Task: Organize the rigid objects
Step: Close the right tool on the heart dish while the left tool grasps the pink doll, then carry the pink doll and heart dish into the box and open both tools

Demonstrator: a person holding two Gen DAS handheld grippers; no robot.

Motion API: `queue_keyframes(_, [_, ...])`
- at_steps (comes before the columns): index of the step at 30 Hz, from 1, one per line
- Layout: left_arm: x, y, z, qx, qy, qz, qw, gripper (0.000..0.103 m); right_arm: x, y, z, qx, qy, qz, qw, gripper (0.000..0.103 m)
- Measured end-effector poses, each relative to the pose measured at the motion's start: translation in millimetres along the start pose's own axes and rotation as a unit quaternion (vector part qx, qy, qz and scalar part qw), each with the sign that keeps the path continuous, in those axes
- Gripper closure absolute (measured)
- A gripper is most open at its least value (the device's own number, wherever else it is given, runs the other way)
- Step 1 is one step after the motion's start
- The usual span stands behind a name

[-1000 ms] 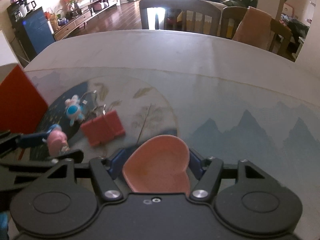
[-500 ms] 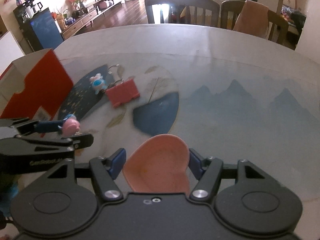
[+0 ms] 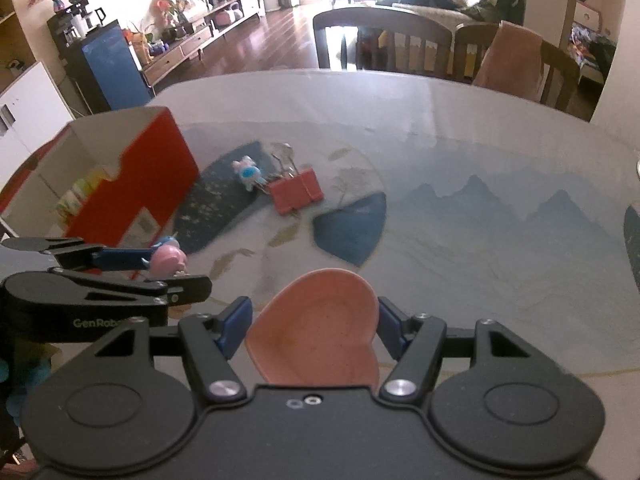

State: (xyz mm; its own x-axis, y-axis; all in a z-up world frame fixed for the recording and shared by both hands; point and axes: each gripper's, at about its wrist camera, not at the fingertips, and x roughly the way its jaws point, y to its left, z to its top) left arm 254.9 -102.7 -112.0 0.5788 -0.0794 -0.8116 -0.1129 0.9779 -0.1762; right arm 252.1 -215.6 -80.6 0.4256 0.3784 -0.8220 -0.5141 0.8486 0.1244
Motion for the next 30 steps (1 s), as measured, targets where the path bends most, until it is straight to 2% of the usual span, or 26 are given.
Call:
queue_keyframes(13, [-61.3, 27.0, 11.7, -0.001, -0.043, -0.019, 0.9989, 0.032, -29.2, 53.4, 19.7, -0.016, -0.037, 0.014, 0.999, 0.038])
queue_keyframes(22, [-99.2, 74.2, 21.0, -0.019, -0.07, -0.012, 0.9973, 0.032, -33.9, 99.4, 39.6, -0.03, -0.056, 0.028, 0.998, 0.038])
queue_keyframes(30, [-120.6, 124.0, 26.0, -0.037, -0.076, -0.012, 0.9964, 0.032, -30.5, 145.1, 52.7, -0.05, -0.068, 0.042, 0.996, 0.038])
